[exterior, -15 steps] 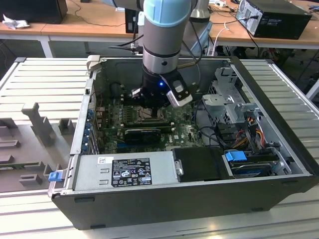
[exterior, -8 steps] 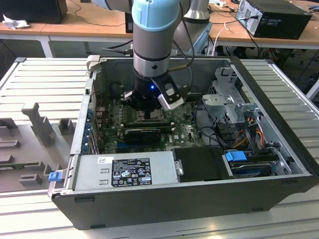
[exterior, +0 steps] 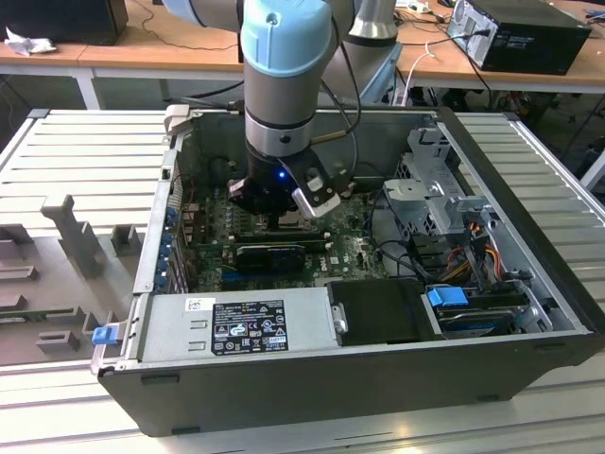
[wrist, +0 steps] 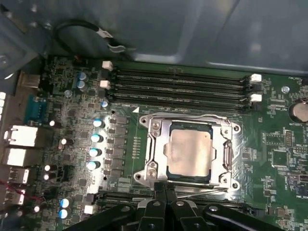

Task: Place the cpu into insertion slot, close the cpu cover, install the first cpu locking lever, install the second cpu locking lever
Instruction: 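Install the second cpu locking lever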

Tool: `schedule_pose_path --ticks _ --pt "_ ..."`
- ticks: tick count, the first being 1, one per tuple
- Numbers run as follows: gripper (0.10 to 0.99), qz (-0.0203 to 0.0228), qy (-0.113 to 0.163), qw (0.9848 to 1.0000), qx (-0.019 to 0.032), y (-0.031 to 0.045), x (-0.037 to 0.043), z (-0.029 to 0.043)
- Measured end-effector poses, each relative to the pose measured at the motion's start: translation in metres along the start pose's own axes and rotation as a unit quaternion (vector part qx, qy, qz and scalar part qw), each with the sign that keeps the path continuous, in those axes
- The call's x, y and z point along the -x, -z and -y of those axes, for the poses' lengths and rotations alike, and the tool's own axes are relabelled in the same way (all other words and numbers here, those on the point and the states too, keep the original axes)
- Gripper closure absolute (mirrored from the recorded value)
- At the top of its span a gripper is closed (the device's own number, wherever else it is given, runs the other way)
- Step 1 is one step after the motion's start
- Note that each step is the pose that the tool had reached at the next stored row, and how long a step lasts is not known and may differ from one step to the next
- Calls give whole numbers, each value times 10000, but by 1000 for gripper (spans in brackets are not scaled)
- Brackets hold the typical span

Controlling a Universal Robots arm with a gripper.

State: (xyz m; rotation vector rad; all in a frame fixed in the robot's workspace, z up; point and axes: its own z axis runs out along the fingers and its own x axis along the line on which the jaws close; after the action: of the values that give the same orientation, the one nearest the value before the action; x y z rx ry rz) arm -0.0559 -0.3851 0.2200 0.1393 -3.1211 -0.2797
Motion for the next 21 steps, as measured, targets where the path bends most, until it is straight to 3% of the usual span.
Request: schedule_pose_path --ticks 5,7,15,21 --pt "980 -17 122 9999 57 6 -55 46" --pt "980 -11 164 9997 182 13 -82 93" --pt "980 4 225 9988 436 -18 -147 169" --pt "980 2 256 9985 486 -158 -169 201"
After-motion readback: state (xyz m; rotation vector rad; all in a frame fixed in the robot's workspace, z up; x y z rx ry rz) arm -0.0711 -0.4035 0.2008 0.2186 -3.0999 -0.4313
